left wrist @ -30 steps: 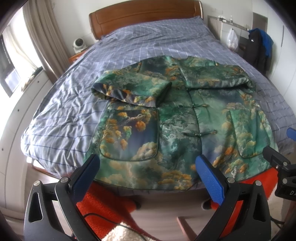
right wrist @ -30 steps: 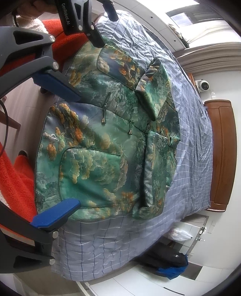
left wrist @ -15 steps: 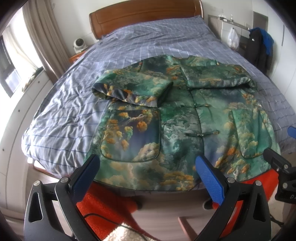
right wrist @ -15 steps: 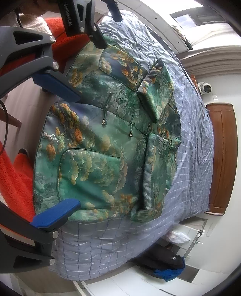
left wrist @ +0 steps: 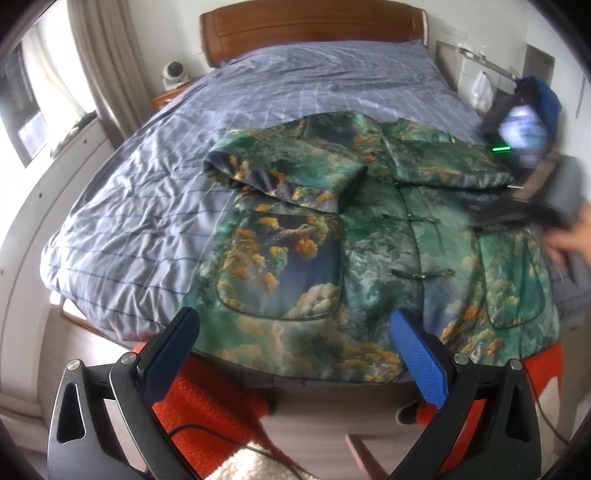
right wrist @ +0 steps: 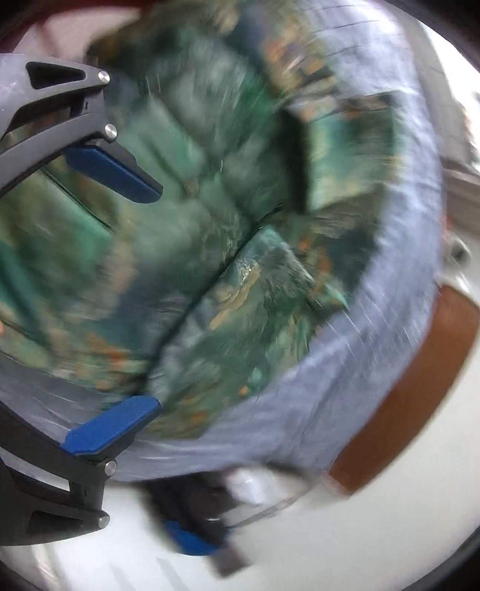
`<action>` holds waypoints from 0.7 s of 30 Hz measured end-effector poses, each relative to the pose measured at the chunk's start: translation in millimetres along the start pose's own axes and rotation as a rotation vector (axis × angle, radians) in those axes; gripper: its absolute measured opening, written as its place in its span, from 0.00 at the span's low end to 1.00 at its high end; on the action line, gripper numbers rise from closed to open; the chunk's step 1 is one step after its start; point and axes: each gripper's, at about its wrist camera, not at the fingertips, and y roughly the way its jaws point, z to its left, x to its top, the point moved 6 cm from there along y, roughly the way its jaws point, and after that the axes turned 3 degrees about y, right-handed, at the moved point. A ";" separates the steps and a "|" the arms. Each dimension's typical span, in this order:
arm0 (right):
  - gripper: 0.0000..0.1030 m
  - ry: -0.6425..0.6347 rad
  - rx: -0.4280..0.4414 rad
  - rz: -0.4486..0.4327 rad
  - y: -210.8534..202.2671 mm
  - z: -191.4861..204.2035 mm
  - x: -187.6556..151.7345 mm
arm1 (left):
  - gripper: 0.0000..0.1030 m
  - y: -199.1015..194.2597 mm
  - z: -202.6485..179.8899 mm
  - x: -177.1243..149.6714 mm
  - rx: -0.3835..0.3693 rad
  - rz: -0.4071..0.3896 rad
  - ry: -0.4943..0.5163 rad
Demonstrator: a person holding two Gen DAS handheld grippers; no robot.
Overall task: Fold large clothes
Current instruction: 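Grasp the jacket's sleeve cuff with the right gripper and lift it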
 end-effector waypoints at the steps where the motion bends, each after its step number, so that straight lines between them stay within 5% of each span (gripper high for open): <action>1: 0.99 -0.038 -0.004 0.019 24.1 4.5 10.4 | 1.00 1.5 2.1 -0.2 0.007 0.007 -0.008; 5: 0.93 -0.072 -0.041 0.067 98.7 14.8 39.1 | 1.00 8.9 10.3 -4.1 0.048 0.048 -0.031; 6: 0.83 -0.070 -0.046 0.072 110.0 15.0 39.5 | 1.00 10.8 13.3 -6.1 0.058 0.059 -0.034; 7: 0.56 -0.058 -0.057 0.079 119.2 13.1 40.7 | 1.00 12.9 16.9 -8.2 0.067 0.069 -0.036; 9: 0.16 0.047 -0.043 0.085 124.4 -6.8 37.4 | 1.00 16.6 19.6 -11.0 0.081 0.082 -0.037; 15: 0.13 0.498 -0.067 -0.078 52.9 -155.1 -10.8 | 1.00 25.0 21.0 -10.8 0.031 0.093 -0.075; 21: 0.13 0.901 -0.212 -0.165 -30.9 -323.7 -145.2 | 1.00 21.9 -10.4 -4.9 -0.027 0.071 -0.025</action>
